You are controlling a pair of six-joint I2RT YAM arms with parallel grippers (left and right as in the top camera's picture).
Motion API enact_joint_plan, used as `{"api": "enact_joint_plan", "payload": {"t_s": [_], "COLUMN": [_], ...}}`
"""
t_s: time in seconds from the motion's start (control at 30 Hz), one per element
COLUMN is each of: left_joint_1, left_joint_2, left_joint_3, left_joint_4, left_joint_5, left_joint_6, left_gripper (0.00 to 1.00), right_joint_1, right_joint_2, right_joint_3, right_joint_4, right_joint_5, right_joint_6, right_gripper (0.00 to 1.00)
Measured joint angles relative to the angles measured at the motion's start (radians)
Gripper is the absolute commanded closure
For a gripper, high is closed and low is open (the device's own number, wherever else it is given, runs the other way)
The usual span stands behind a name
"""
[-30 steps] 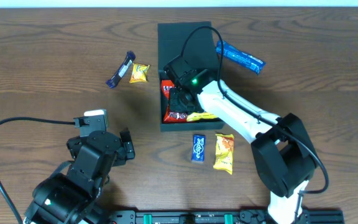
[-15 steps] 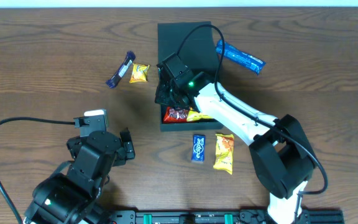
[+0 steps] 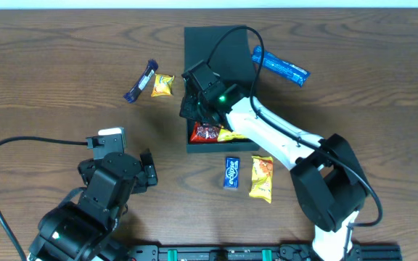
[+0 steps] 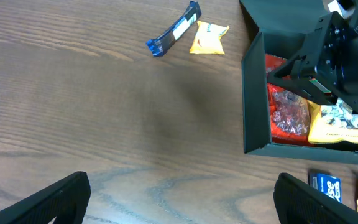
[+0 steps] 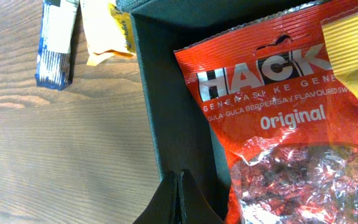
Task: Pack container
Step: 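Press the yellow bag down into the box with the right gripper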
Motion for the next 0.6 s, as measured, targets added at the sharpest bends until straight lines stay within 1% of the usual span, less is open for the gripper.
{"api": "enact_joint_plan", "payload": {"t_s": [0.27,0.3,0.33,0.43,0.6], "left_joint_1": [0.000,0.000,0.000,0.000,0.000], "left_joint_2": [0.000,0.000,0.000,0.000,0.000], "left_joint_3": [0.000,0.000,0.000,0.000,0.000], "left_joint_4": [0.000,0.000,0.000,0.000,0.000], "left_joint_5": [0.000,0.000,0.000,0.000,0.000], "left_joint_6": [0.000,0.000,0.000,0.000,0.000], "left_gripper": [0.05,0.04,0.05,0.05,0.05], "right_joint_1": [0.009,0.013,0.019,0.037,0.058], "right_joint_2": [0.000,0.000,0.000,0.000,0.000], "right_joint_3": [0.000,0.000,0.000,0.000,0.000], "right_joint_4": [0.015,0.021,0.037,0.064,0.060], "right_joint_5": [0.019,0.026,0.028,0.029,0.050], "right_joint_6": [0.003,0.003,0.005,0.006,0.005], "right_gripper": [0.97,0.99,0.97,0.97,0.98]}}
